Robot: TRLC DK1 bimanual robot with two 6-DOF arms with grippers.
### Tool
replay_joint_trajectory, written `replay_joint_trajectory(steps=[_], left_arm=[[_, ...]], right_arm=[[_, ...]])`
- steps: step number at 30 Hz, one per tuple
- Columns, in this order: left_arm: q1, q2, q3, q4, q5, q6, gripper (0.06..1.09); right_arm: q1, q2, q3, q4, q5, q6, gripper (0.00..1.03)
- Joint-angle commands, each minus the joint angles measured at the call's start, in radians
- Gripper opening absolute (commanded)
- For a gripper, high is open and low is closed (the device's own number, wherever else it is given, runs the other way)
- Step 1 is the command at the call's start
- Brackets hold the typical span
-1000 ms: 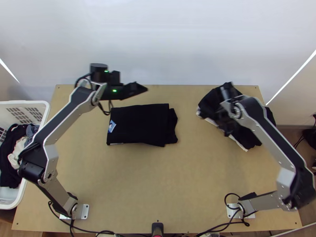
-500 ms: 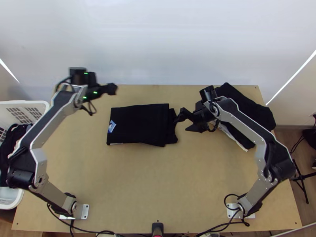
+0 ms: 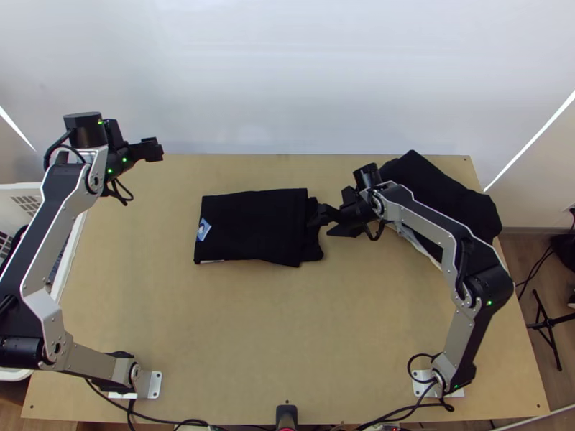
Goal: Fold the t-shirt
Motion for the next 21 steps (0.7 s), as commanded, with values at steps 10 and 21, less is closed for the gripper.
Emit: replay_joint_trajectory(steps=[10, 21], left_arm=[[0.021, -0.054, -0.027, -0.040, -0.067, 0.025, 1.04], [0.036, -0.036, -0.011, -0.036, -0.077, 0.041, 1.04]], right_arm=[[0.029, -0.040, 0.062, 0.055, -0.027, 0.056, 0.98], [0.105, 0.032, 0.119, 0.055, 0.049, 0.079, 0.98]])
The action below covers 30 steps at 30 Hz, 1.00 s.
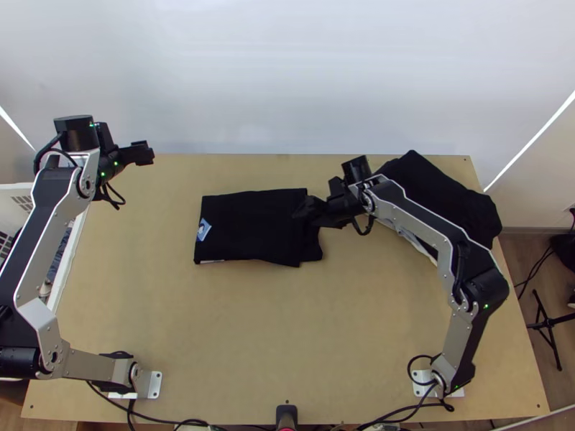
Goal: Fold the t-shirt
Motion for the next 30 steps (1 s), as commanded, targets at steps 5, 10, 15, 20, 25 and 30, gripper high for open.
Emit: replay_joint_trajectory(steps=[5, 10, 15, 20, 25, 30], left_arm=[[0.045, 0.008, -0.002, 0.004, -0.004, 0.017, 1.04], [0.060, 0.016, -0.004, 0.004, -0.006, 0.017, 1.04], [0.063, 0.022, 0.001, 0.010, -0.006, 0.019, 1.04], [0.068, 0.029, 0.007, 0.011, -0.006, 0.023, 1.04], [0.074, 0.031, 0.009, 0.011, -0.006, 0.029, 1.04], [0.072, 0.039, 0.004, 0.011, -0.004, 0.029, 1.04]], right_arm=[[0.019, 0.069, 0.042, -0.001, 0.196, 0.024, 0.98], [0.009, 0.078, 0.036, -0.012, 0.246, 0.029, 0.98], [0.007, 0.086, 0.022, -0.018, 0.254, 0.032, 0.98], [0.009, 0.101, 0.017, -0.018, 0.271, 0.030, 0.98], [0.009, 0.107, 0.000, -0.021, 0.279, 0.030, 0.98], [0.016, 0.107, -0.018, -0.021, 0.277, 0.032, 0.98]])
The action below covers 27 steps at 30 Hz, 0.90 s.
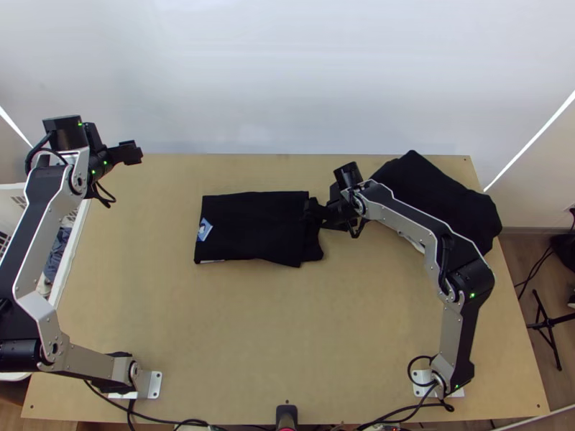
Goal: Fold the t-shirt
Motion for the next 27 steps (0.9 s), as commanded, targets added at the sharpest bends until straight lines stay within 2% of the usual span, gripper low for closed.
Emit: replay_joint_trajectory(steps=[1, 9, 13, 15, 16, 17, 20, 23, 27], left_arm=[[0.001, 0.008, -0.002, 0.000, 0.002, 0.000, 1.04], [-0.007, 0.018, -0.002, 0.001, 0.002, -0.006, 1.04], [-0.007, 0.019, -0.002, 0.001, 0.002, -0.005, 1.04], [-0.004, 0.018, -0.001, 0.000, 0.000, -0.003, 1.05], [0.001, 0.016, -0.001, 0.000, 0.000, -0.003, 1.04], [0.005, 0.015, -0.001, 0.000, 0.000, -0.001, 1.04], [0.022, 0.010, -0.007, 0.000, 0.000, 0.002, 1.04], [0.039, 0.007, -0.007, 0.000, 0.002, 0.003, 1.04], [0.055, 0.007, -0.007, 0.000, 0.004, 0.003, 1.04]], right_arm=[[0.011, 0.008, -0.024, -0.010, 0.011, 0.003, 0.98], [0.137, 0.033, 0.007, 0.013, 0.010, 0.056, 0.98], [0.189, 0.077, 0.082, 0.041, -0.006, 0.118, 0.98], [0.192, 0.096, 0.119, 0.041, -0.021, 0.131, 0.95], [0.191, 0.099, 0.128, 0.041, -0.024, 0.133, 0.87], [0.188, 0.099, 0.134, 0.042, -0.040, 0.133, 0.72], [0.173, 0.060, 0.094, 0.125, -0.038, 0.133, 0.01], [0.156, -0.016, 0.051, 0.136, -0.038, 0.085, 0.03], [0.125, -0.148, 0.074, 0.133, -0.040, 0.102, 0.03]])
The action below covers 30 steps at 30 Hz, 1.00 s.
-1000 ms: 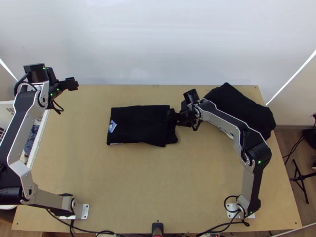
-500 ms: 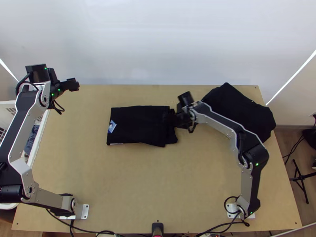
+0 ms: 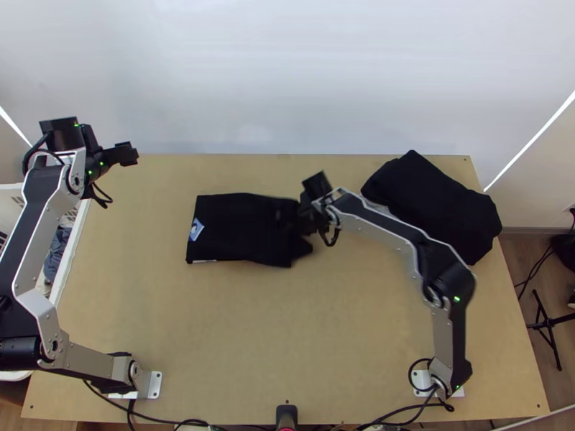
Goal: Fold the t-shirt
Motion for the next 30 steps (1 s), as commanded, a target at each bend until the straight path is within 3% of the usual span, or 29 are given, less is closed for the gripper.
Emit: replay_joint_trajectory(steps=[1, 5, 9, 15, 20, 24, 30], left_arm=[[0.029, -0.003, -0.003, 0.000, 0.002, 0.003, 1.04], [0.031, -0.001, -0.009, 0.000, 0.004, 0.003, 1.04], [0.032, -0.003, -0.011, 0.000, 0.013, 0.000, 1.04], [0.035, -0.006, -0.020, 0.001, 0.028, -0.006, 1.04], [0.037, -0.006, -0.023, 0.014, 0.051, -0.009, 1.04], [0.034, -0.003, -0.023, 0.031, 0.073, -0.012, 1.04], [0.023, -0.001, -0.029, 0.046, 0.097, -0.020, 1.04]], right_arm=[[-0.036, -0.174, 0.032, 0.017, -0.006, -0.006, 0.03], [-0.068, -0.203, 0.209, -0.132, -0.080, 0.009, 0.03], [-0.137, -0.203, 0.354, -0.202, -0.173, 0.086, 0.03], [-0.284, -0.207, 0.508, -0.291, -0.193, 0.119, 0.03], [-0.447, -0.184, 0.663, -0.402, -0.262, 0.116, 0.03], [-0.553, -0.198, 0.683, -0.440, -0.317, 0.076, 0.03], [-0.688, -0.224, 0.681, -0.537, -0.411, -0.077, 0.03]])
